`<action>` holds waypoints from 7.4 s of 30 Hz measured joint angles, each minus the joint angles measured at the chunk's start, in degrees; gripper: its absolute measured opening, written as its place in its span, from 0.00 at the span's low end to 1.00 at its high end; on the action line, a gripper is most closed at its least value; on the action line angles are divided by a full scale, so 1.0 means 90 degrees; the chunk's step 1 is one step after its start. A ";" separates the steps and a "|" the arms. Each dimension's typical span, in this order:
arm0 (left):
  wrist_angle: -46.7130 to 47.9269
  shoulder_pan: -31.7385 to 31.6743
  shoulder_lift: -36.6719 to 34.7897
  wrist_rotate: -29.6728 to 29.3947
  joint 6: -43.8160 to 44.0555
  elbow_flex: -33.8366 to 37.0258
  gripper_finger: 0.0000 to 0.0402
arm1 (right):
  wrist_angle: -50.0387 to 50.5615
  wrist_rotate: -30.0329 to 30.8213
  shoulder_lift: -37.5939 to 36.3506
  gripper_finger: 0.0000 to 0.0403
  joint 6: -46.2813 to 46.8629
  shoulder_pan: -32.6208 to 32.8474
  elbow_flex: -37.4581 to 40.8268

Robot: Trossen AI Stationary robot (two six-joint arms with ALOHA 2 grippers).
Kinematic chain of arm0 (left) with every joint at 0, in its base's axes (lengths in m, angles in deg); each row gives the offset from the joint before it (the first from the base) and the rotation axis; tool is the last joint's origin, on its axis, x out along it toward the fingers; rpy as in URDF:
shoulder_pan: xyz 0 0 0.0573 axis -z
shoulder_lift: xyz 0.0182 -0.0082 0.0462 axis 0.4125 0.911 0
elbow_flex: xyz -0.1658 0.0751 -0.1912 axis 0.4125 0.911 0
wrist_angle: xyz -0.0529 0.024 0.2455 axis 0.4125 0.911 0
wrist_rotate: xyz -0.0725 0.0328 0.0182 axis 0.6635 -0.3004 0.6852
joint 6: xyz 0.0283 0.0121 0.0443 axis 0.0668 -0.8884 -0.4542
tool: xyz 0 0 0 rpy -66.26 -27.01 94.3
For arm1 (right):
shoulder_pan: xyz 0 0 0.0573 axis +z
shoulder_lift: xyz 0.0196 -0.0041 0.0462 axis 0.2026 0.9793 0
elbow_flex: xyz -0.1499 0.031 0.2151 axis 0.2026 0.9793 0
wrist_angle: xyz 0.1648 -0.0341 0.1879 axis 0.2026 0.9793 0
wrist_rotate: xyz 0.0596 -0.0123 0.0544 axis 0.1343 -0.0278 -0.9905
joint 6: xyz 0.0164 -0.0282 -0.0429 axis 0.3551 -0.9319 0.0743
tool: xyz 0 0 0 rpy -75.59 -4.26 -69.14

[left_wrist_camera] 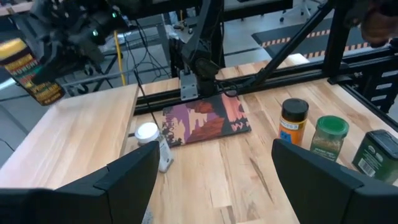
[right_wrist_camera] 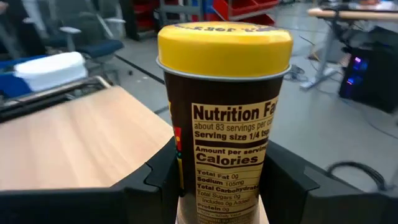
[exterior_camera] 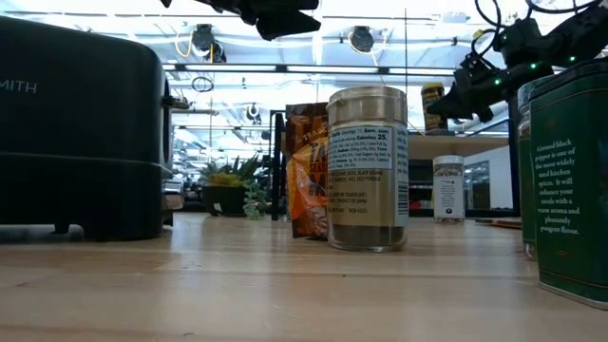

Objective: Shelf spices
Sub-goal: Put the yellow seasoning bottle on the shelf, then put the orange seasoning bag on the shelf

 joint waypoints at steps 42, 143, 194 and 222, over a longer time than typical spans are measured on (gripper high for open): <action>-0.0005 0.0000 0.0000 -0.0014 -0.0040 0.0000 0.80 | 0.0516 0.0721 0.0366 0.47 -0.0195 0.0005 -0.0015; 0.1621 0.1229 0.1365 -0.0084 0.0954 -0.0010 0.72 | 0.3286 -0.1982 -0.4914 0.68 0.1991 0.1484 -0.0002; 0.0921 0.1173 0.2144 0.0115 0.0904 0.0000 0.06 | 0.3521 -0.0073 -0.2997 0.68 0.1577 0.4668 -0.0005; 0.1385 0.0444 0.1212 -0.0774 0.0661 -0.0399 0.00 | 0.1164 0.1513 -0.0676 0.68 0.1531 0.7163 -0.0005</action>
